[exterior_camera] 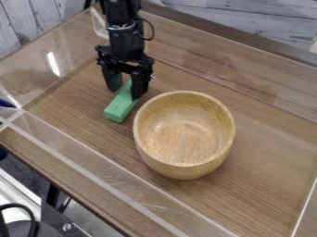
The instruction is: Remove the green block from inside the brown bowl and put it on the table
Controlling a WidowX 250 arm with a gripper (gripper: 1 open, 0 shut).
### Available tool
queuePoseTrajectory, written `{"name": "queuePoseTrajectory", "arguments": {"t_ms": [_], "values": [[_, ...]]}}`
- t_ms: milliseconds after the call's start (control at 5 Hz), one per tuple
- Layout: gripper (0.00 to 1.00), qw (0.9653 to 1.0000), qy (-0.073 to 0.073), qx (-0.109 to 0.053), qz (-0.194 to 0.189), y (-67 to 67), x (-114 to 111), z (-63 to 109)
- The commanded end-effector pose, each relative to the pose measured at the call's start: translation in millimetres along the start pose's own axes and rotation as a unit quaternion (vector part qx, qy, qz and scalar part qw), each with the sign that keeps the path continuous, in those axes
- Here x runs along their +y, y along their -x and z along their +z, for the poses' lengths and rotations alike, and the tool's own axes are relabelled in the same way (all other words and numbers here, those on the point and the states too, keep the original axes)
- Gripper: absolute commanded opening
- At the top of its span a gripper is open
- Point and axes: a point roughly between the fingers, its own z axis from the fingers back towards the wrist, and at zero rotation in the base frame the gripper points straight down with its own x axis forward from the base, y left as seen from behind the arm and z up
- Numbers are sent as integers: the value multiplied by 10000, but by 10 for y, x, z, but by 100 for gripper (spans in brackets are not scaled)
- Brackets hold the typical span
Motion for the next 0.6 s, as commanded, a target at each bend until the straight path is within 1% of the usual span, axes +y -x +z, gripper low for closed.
{"name": "queuePoseTrajectory", "arguments": {"t_ms": [0, 200, 400], "values": [[100, 9984, -65, -549, 72, -59, 74, 431], [100, 9962, 1, -863, 108, -7, 97, 771], [100, 9945, -1, -1042, 105, 80, 115, 1077]]}}
